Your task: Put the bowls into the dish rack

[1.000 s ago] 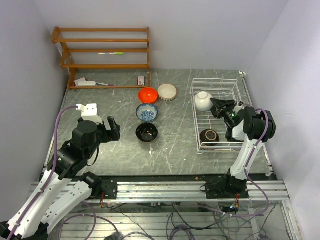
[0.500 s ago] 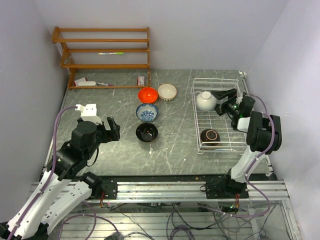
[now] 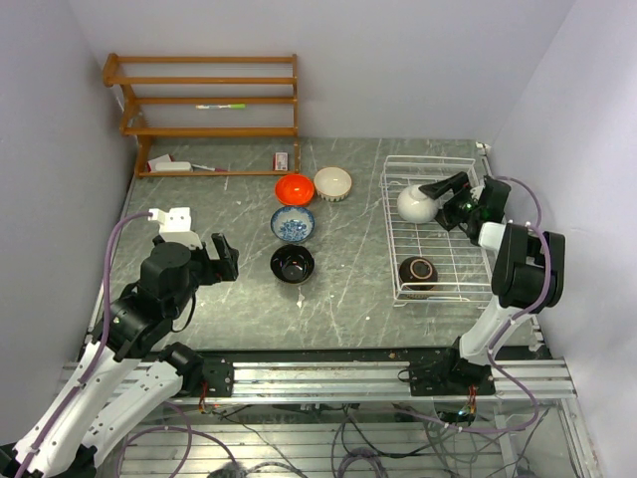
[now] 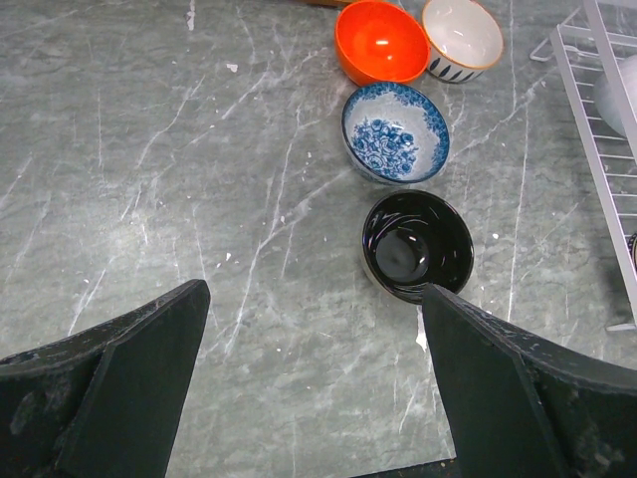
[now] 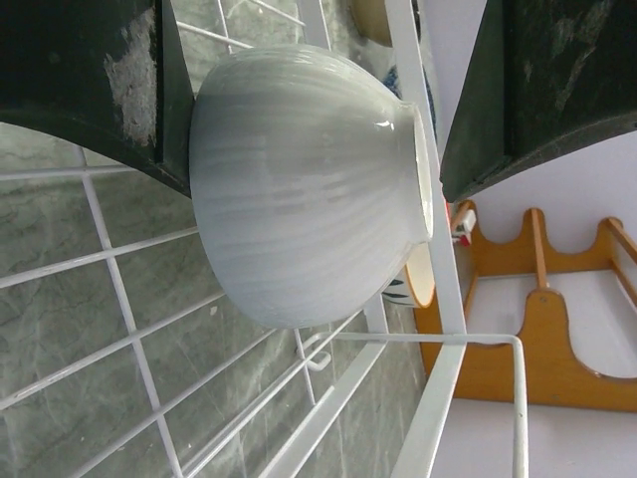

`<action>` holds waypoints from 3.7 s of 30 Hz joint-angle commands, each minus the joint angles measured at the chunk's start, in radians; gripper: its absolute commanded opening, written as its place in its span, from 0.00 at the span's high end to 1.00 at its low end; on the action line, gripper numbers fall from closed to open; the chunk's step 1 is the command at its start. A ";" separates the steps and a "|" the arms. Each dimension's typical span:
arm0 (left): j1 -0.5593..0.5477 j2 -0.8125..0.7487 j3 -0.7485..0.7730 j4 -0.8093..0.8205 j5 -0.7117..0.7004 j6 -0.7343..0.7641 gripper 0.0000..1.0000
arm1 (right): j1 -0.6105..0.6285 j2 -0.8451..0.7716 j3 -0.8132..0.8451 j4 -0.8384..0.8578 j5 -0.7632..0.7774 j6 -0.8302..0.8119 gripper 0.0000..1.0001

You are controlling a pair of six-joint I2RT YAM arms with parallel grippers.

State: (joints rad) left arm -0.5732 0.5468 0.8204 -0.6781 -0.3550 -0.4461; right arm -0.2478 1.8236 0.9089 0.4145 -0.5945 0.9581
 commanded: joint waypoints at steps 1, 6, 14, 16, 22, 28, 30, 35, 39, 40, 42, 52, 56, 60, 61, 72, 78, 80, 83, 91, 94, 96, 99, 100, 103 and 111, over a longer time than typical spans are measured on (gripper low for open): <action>-0.006 -0.008 -0.006 0.022 0.010 -0.003 0.01 | -0.004 -0.036 0.031 -0.158 0.065 -0.119 0.00; -0.007 -0.006 -0.006 0.020 0.011 -0.002 0.01 | 0.006 -0.070 0.150 -0.376 0.178 -0.258 0.00; -0.008 -0.008 -0.008 0.023 0.016 -0.001 0.01 | 0.129 -0.056 0.324 -0.664 0.486 -0.462 0.00; -0.008 -0.005 -0.007 0.025 0.019 0.000 0.01 | 0.157 -0.085 0.324 -0.676 0.544 -0.476 0.00; -0.007 -0.004 -0.007 0.025 0.021 0.001 0.01 | 0.174 -0.143 0.342 -0.727 0.602 -0.497 0.00; -0.008 -0.009 -0.008 0.026 0.023 0.002 0.01 | 0.186 -0.236 0.338 -0.716 0.599 -0.511 0.00; -0.008 -0.006 -0.007 0.026 0.025 0.003 0.01 | 0.202 -0.241 0.369 -0.725 0.595 -0.534 0.00; -0.008 -0.012 -0.007 0.027 0.025 0.001 0.01 | 0.246 -0.158 0.500 -0.799 0.595 -0.576 0.00; -0.008 -0.023 -0.011 0.027 0.022 0.000 0.01 | 0.275 -0.080 0.546 -0.806 0.599 -0.588 0.00; -0.008 -0.022 -0.010 0.028 0.022 -0.001 0.01 | 0.282 -0.064 0.549 -0.800 0.605 -0.589 0.00; -0.008 -0.018 -0.009 0.026 0.022 0.000 0.01 | 0.304 -0.036 0.554 -0.787 0.630 -0.592 0.00; -0.008 -0.021 -0.009 0.025 0.017 -0.002 0.01 | 0.376 0.072 0.599 -0.798 0.816 -0.639 0.00; -0.008 -0.016 -0.010 0.026 0.021 -0.002 0.01 | 0.376 0.070 0.573 -0.847 0.925 -0.600 0.00; -0.008 -0.009 -0.010 0.030 0.033 0.003 0.01 | 0.374 0.009 0.458 -0.865 1.036 -0.564 0.00; -0.008 -0.007 -0.011 0.031 0.037 0.005 0.01 | 0.372 -0.009 0.431 -0.873 1.065 -0.550 0.00; -0.008 0.014 -0.013 0.045 0.070 0.015 0.01 | 0.373 -0.456 0.048 -0.812 1.017 -0.455 0.00; -0.008 0.004 -0.012 0.040 0.061 0.010 0.01 | 0.376 -0.455 0.205 -0.862 0.986 -0.506 0.00; -0.008 -0.002 -0.014 0.041 0.058 0.008 0.01 | 0.377 -0.411 0.233 -0.855 0.950 -0.512 0.00; -0.008 0.001 -0.015 0.042 0.059 0.009 0.01 | 0.377 -0.358 0.230 -0.797 0.828 -0.517 0.00; -0.008 0.010 -0.013 0.040 0.060 0.010 0.01 | 0.377 -0.252 0.192 -0.705 0.625 -0.497 0.00; -0.008 0.007 -0.014 0.041 0.063 0.010 0.01 | 0.376 -0.255 0.169 -0.714 0.638 -0.490 0.00; -0.008 0.008 -0.013 0.041 0.065 0.011 0.01 | 0.374 -0.267 0.145 -0.733 0.689 -0.477 0.00; -0.008 0.003 -0.013 0.043 0.068 0.011 0.01 | 0.371 -0.305 0.101 -0.754 0.771 -0.448 0.00; -0.008 0.001 -0.014 0.044 0.068 0.012 0.01 | 0.372 -0.317 0.076 -0.760 0.794 -0.442 0.00; -0.008 -0.005 -0.016 0.048 0.075 0.013 0.01 | 0.371 -0.359 0.031 -0.773 0.837 -0.434 0.00; -0.007 -0.001 -0.016 0.050 0.086 0.016 0.01 | 0.369 -0.499 -0.059 -0.820 0.914 -0.411 0.00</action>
State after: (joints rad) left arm -0.5735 0.5522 0.8097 -0.6621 -0.2935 -0.4446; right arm 0.1249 1.4025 0.8814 -0.3733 0.2420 0.5243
